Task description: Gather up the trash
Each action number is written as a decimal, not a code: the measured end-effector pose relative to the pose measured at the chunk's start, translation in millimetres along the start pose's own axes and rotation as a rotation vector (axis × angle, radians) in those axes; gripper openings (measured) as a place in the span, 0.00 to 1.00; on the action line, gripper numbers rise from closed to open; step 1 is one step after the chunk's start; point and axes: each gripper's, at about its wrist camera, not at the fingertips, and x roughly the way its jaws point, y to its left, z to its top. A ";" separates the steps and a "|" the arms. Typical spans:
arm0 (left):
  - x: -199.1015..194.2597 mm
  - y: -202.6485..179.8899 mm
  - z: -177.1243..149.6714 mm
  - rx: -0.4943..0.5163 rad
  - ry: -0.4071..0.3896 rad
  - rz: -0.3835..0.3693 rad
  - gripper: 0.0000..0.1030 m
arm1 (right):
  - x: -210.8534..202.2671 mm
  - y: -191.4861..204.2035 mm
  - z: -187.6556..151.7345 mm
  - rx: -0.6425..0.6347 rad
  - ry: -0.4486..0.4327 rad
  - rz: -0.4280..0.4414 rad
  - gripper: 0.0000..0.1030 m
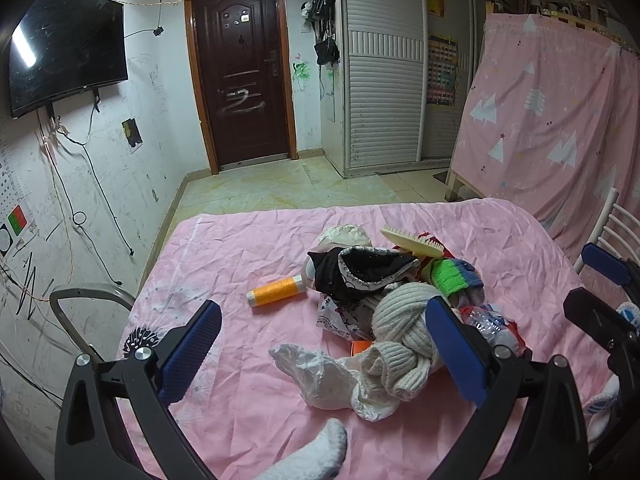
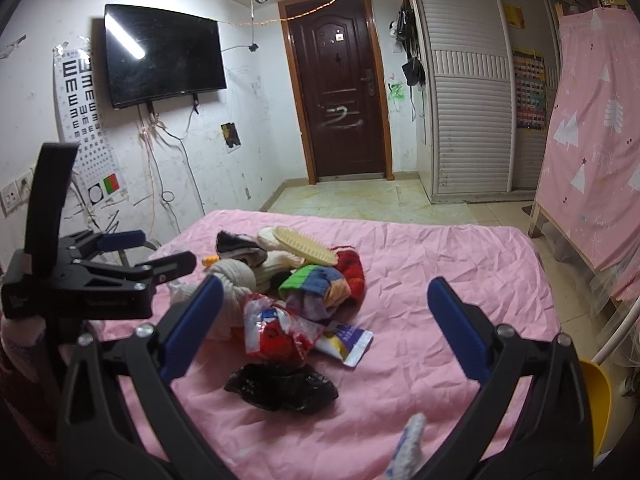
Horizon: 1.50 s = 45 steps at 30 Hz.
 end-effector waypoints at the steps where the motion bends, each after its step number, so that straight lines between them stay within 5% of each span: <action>1: -0.3 0.6 -0.3 0.001 0.002 0.001 0.90 | 0.2 0.0 0.0 0.000 0.001 -0.001 0.96; 45: 7.1 -2.6 3.9 0.012 0.007 0.014 0.90 | 15.4 -6.6 13.1 -0.014 0.003 -0.053 0.96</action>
